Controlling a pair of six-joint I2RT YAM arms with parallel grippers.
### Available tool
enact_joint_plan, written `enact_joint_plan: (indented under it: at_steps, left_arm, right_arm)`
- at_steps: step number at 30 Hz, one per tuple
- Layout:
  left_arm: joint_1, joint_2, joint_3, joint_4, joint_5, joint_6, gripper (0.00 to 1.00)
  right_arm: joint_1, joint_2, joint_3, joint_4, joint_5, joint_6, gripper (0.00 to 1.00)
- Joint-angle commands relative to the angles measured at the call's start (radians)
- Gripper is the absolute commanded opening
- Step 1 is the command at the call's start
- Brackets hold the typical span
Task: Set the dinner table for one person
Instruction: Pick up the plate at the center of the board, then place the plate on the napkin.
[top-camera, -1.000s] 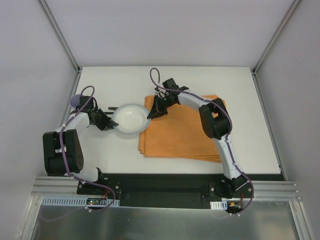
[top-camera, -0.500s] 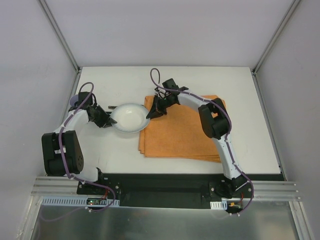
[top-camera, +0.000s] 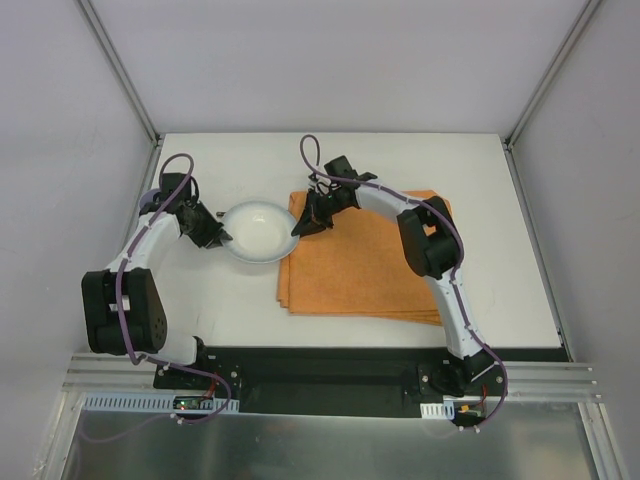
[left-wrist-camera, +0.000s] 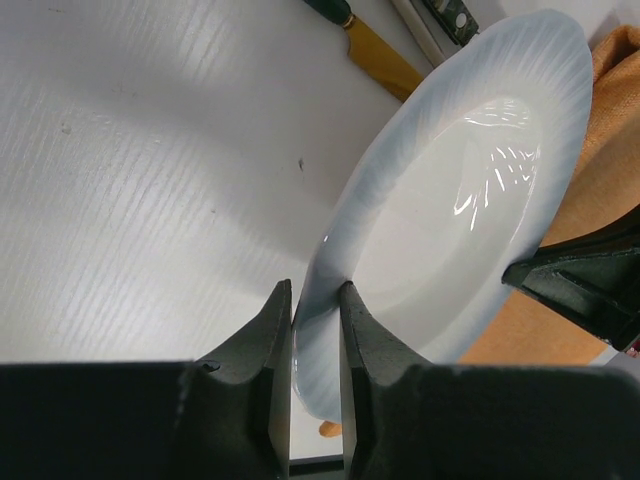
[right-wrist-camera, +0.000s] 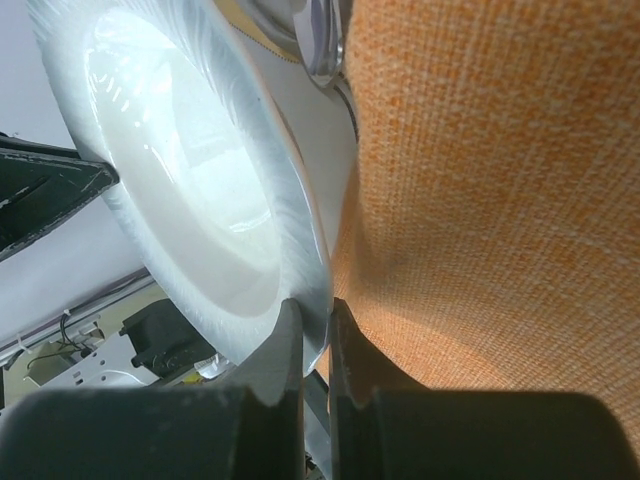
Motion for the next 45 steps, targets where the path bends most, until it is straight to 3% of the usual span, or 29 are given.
enact_joint_plan:
  at_steps: [1, 9, 21, 32, 45]
  left_arm:
    - [-0.05, -0.045, 0.112, 0.025, 0.008, -0.026, 0.0]
    - [-0.063, -0.042, 0.166, 0.006, 0.008, -0.027, 0.0]
    - [-0.185, 0.034, 0.286, 0.006, 0.094, 0.005, 0.0]
    - [-0.251, 0.089, 0.332, 0.026, 0.159, 0.033, 0.0]
    - [-0.356, 0.221, 0.376, 0.043, 0.214, 0.06, 0.0]
  right_arm:
    - [0.067, -0.116, 0.066, 0.038, -0.005, -0.064, 0.01]
    - [0.069, -0.153, 0.103, 0.014, 0.012, -0.072, 0.01]
    - [0.064, -0.256, 0.089, -0.132, 0.141, -0.204, 0.01]
    - [0.049, -0.45, -0.079, -0.176, 0.36, -0.274, 0.01]
    - [0.015, -0.549, -0.261, -0.181, 0.422, -0.285, 0.01]
